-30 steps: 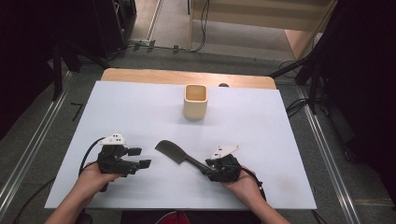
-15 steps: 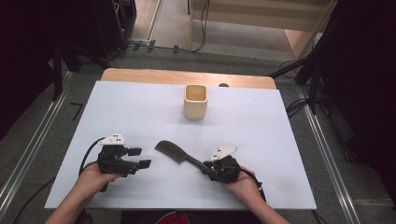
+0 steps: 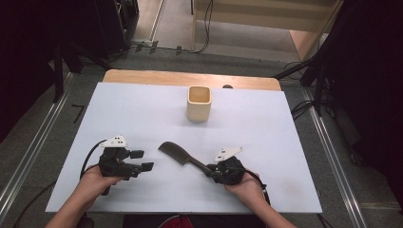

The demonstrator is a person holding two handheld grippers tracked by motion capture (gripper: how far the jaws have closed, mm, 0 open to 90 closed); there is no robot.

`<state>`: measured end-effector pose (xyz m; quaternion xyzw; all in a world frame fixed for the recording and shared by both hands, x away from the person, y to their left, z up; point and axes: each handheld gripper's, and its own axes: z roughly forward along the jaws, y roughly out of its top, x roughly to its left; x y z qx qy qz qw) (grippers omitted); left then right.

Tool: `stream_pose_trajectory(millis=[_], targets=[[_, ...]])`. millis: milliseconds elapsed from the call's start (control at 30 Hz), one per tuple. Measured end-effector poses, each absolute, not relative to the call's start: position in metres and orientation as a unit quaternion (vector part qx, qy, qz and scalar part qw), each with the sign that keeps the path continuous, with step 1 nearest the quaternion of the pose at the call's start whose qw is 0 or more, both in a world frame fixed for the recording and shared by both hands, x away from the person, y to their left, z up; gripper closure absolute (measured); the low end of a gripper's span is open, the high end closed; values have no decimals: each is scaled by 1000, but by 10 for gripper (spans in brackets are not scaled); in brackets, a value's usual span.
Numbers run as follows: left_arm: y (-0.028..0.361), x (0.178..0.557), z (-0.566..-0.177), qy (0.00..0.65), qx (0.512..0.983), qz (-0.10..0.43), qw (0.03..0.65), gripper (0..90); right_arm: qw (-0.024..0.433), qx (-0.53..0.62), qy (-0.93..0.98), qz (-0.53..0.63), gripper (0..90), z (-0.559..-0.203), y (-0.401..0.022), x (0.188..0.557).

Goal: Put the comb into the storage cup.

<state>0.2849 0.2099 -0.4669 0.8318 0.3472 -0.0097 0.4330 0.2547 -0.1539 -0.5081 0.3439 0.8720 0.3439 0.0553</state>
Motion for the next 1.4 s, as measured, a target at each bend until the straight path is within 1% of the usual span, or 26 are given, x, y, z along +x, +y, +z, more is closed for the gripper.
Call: stream_pose_trajectory(millis=[267, 567, 867, 933, 1133, 1400], targets=[[210, 285, -467, 351, 830, -14, 434, 308, 33, 352, 868, 348, 703, -506, -154, 256], [210, 286, -466, 356, 826, -18, 437, 308, 26, 369, 852, 369, 703, -497, -160, 262], [210, 286, -464, 365, 822, -23, 436, 293, 22, 390, 837, 384, 703, -489, -160, 269], [210, 286, -463, 369, 817, -31, 442, 273, 22, 393, 834, 386, 703, -485, -158, 270], [209, 288, -461, 389, 801, -46, 452, 272, 28, 396, 830, 393, 703, -479, -151, 272], [205, 288, -459, 408, 794, -66, 446, 280, 32, 393, 827, 400, 703, -472, -136, 278]])
